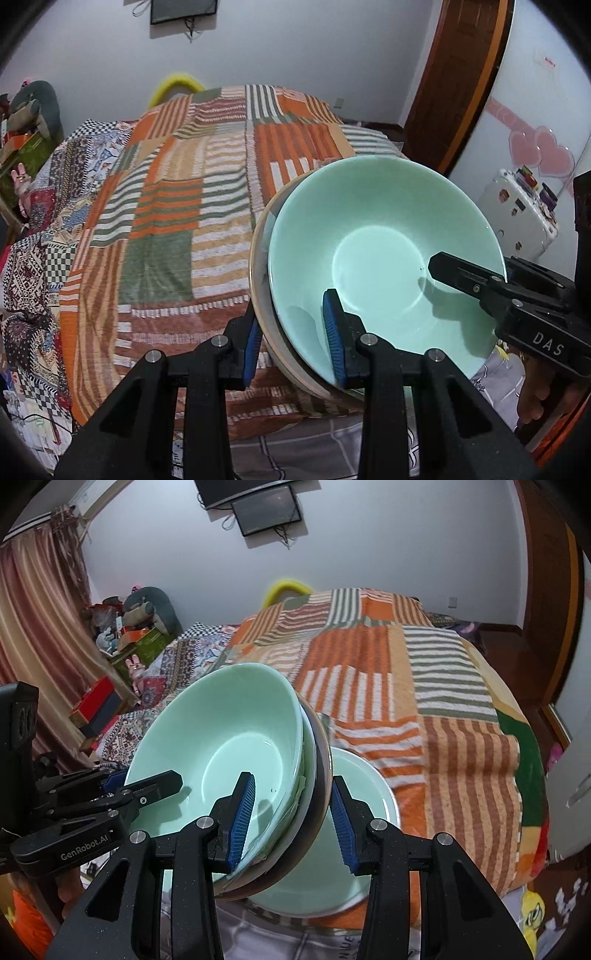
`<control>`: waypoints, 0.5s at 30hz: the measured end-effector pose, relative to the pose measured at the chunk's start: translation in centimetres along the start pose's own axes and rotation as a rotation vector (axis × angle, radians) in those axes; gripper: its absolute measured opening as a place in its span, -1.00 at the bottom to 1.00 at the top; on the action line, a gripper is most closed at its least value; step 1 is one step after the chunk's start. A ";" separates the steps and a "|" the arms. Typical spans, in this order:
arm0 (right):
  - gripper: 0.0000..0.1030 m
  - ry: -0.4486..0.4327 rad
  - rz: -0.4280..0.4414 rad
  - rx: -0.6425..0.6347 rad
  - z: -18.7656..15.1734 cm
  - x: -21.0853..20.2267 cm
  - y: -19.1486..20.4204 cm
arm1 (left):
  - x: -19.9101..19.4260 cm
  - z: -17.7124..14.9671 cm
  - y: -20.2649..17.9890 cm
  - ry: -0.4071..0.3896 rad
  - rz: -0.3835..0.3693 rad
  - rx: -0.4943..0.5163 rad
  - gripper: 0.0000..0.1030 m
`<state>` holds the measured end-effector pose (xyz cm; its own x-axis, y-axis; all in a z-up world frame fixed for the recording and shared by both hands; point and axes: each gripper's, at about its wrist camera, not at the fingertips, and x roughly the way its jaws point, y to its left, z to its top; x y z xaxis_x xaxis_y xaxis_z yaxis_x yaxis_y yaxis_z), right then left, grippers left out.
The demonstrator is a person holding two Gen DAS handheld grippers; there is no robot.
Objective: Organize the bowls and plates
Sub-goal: 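Lift the bowl stack with both grippers and carry it over the plate stack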
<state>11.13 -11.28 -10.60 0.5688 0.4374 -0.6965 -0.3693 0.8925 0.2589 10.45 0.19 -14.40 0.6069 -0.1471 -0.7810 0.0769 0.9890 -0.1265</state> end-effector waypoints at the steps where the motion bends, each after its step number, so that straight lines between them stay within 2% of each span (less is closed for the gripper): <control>1: -0.27 0.002 -0.002 0.005 -0.1 0.0 -0.2 | 0.4 0.0 -0.3 0.009 0.001 0.004 -0.38; 15: -0.27 0.078 0.004 0.063 -1.8 2.3 -2.8 | 4.4 -0.5 -1.3 0.110 0.011 0.018 -0.38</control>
<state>12.19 -13.00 -14.16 0.5073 0.4332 -0.7450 -0.3232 0.8970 0.3016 12.58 -1.71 -17.99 0.5175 -0.1364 -0.8447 0.0856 0.9905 -0.1075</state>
